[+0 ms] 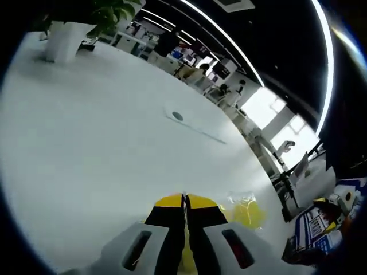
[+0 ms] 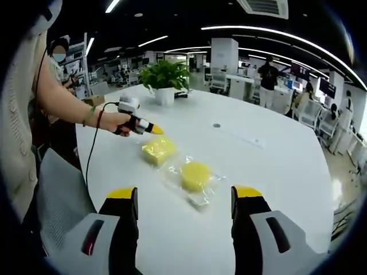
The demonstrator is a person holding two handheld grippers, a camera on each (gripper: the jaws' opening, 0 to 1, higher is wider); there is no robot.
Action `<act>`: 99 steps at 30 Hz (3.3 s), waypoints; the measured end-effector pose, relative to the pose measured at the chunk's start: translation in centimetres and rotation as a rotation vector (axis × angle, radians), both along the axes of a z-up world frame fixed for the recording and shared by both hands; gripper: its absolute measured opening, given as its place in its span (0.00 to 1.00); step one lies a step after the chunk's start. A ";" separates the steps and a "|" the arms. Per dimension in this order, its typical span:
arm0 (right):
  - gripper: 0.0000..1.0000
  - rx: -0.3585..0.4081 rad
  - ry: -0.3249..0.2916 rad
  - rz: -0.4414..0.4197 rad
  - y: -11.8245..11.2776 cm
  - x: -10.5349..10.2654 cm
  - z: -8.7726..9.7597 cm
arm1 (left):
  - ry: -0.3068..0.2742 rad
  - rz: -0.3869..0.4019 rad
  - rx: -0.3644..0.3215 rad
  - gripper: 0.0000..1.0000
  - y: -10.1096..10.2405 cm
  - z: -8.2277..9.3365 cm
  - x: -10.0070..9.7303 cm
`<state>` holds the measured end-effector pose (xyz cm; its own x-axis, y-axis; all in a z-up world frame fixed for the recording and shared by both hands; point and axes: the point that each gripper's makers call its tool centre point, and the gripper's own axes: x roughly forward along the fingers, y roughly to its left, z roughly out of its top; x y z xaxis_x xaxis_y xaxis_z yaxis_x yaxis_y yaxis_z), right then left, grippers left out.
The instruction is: Compare the silicone blocks by pressing each to a similar depth, holding the contact briefly, and releasing to observe deformation and rebound differences across the visible hardness samples.
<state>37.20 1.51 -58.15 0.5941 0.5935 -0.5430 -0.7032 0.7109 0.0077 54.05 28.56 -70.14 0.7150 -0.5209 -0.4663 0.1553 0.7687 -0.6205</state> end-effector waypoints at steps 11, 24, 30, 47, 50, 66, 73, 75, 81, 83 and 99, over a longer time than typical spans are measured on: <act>0.60 0.000 0.009 -0.004 -0.1 0.2 -0.3 | 0.017 -0.016 0.077 0.00 0.6 -2.0 0.0; 0.59 0.006 0.010 -0.001 0.0 0.4 -0.4 | -0.008 0.003 0.104 0.05 1.1 -2.2 0.1; 0.59 0.015 0.007 0.002 0.3 0.3 -0.3 | -0.031 0.000 0.152 0.13 1.5 -1.7 -0.1; 0.57 0.065 0.005 -0.033 1.1 -0.2 -0.2 | -0.102 0.015 0.236 0.42 4.8 2.3 -3.3; 0.59 0.102 0.021 -0.036 1.5 -0.6 -0.3 | -0.128 -0.032 0.226 0.49 4.1 3.3 -5.0; 0.60 0.110 0.054 -0.125 0.8 -3.1 -2.2 | -0.253 -0.153 0.243 0.58 2.5 8.3 -13.8; 0.60 0.156 0.070 -0.169 0.4 -4.0 -2.8 | -0.265 -0.136 0.232 0.58 2.6 9.5 -16.4; 0.60 0.168 0.074 -0.177 0.3 -4.0 -2.8 | -0.265 -0.140 0.237 0.58 2.5 9.6 -16.8; 0.59 0.197 0.078 -0.191 0.4 -4.1 -2.7 | -0.252 -0.128 0.243 0.58 2.7 9.7 -17.6; 0.60 0.230 0.091 -0.199 0.5 -4.0 -2.6 | -0.251 -0.130 0.248 0.58 2.7 9.7 -17.7; 0.58 0.248 0.099 -0.200 -0.1 -3.4 -3.1 | -0.236 -0.153 0.241 0.58 0.9 10.1 -17.4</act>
